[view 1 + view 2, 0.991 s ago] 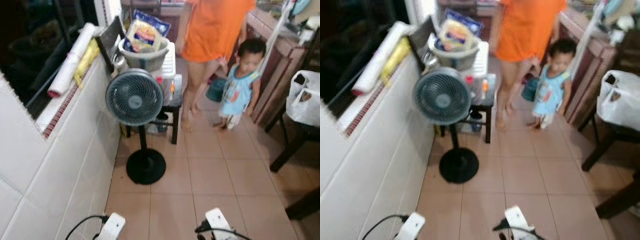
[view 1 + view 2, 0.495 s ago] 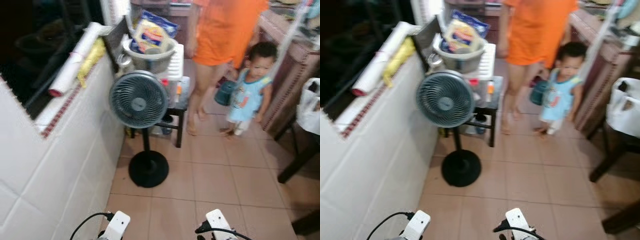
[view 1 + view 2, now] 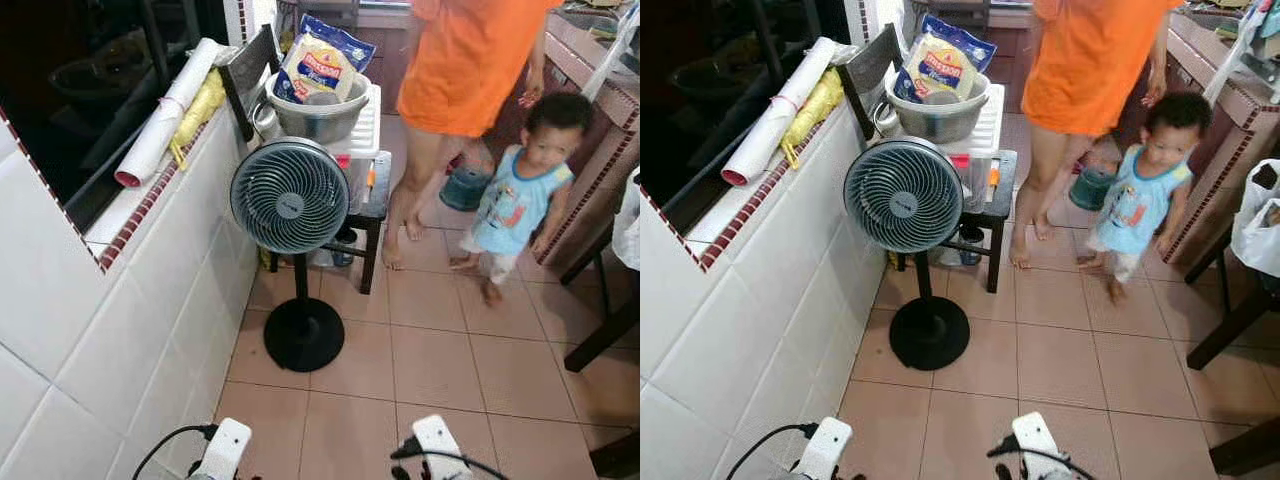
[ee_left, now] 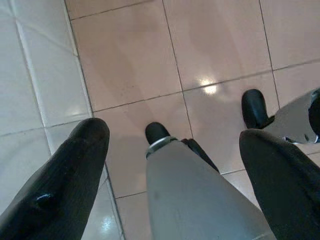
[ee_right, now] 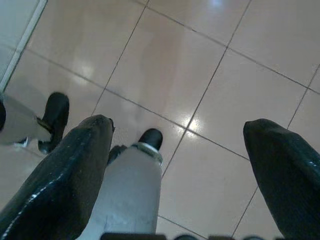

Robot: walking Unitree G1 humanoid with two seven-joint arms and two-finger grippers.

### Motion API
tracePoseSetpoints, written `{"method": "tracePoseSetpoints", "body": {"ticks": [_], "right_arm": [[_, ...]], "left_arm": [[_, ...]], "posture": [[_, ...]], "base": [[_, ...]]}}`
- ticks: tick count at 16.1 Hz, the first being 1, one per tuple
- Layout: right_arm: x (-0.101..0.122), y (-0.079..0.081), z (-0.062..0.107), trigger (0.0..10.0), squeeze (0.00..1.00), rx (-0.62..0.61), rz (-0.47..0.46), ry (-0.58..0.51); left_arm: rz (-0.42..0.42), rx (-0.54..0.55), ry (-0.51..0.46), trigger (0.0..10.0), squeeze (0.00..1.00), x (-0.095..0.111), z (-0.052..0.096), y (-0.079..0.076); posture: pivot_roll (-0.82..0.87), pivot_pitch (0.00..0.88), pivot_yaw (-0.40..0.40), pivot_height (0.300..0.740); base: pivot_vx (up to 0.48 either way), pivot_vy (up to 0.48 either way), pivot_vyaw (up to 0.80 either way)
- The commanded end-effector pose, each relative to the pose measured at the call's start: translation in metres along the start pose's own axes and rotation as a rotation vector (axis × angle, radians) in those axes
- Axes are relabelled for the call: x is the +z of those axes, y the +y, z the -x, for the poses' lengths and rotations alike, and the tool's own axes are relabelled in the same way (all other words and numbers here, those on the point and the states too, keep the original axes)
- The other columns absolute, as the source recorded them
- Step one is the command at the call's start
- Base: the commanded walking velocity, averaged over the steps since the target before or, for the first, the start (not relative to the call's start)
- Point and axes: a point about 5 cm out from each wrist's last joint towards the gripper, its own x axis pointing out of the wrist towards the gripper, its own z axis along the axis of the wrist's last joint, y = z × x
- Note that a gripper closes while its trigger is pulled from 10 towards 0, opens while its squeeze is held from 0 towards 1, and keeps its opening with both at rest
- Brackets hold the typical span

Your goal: Setting the table

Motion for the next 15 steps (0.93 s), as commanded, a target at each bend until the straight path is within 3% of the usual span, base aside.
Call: {"method": "tracePoseSetpoints", "body": {"ticks": [1, 4, 9, 15], "right_arm": [[0.006, -0.002, -0.001, 10.0, 0.00, -0.008, -0.027, -0.017], [0.009, 0.002, -0.002, 10.0, 0.00, 0.007, -0.072, -0.015], [0.008, 0.007, -0.004, 10.0, 0.00, -0.024, -0.241, -0.007], [-0.004, 0.010, -0.002, 10.0, 0.00, -0.093, -0.435, -0.009]], "left_arm": [[0.004, 0.024, -0.014, 10.0, 0.00, 0.003, 0.000, 0.004], [-0.013, 0.090, -0.048, 10.0, 0.00, 0.010, 0.001, 0.011], [-0.083, 0.100, -0.026, 10.0, 0.00, 0.021, 0.000, 0.016], [-0.010, 0.061, 0.001, 10.0, 0.00, 0.025, -0.003, 0.008]], "posture": [[0.01, 0.000, -0.042, 0.740], [0.01, 0.000, -0.056, 0.740], [0.01, 0.000, 0.026, 0.740], [-0.03, 0.000, 0.072, 0.740]], "base": [[0.000, 0.000, 0.00], [0.000, 0.000, 0.00], [0.000, 0.000, 0.00], [0.000, 0.000, 0.00]]}}
